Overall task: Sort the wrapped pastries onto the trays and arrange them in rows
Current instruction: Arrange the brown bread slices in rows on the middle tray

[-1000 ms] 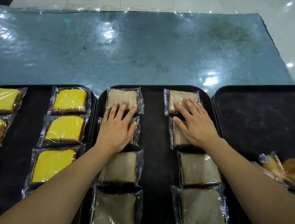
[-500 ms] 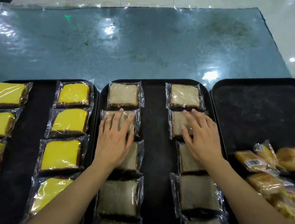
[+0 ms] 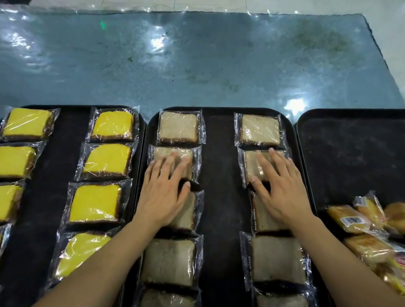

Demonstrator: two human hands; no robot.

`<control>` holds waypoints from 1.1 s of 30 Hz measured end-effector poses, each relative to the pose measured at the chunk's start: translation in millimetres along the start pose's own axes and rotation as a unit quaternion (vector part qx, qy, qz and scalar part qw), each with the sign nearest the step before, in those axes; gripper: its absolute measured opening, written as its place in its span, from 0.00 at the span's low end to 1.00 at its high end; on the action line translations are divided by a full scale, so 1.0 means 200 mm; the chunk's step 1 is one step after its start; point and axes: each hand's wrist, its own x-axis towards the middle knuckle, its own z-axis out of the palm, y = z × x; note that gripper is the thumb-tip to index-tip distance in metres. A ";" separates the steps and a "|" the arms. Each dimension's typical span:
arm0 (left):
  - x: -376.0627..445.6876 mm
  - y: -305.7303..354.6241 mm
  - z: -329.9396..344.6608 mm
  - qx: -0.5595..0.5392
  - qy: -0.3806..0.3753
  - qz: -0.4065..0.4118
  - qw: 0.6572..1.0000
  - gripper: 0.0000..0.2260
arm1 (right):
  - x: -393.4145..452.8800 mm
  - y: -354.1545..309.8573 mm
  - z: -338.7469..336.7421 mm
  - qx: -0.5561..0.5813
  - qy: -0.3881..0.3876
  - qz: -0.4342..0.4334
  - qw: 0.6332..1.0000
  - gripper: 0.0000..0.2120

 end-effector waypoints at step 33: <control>-0.14 0.02 0.05 0.068 -0.045 0.061 0.995 0.27 | -0.24 0.00 0.04 -0.015 -0.004 -0.051 0.999 0.31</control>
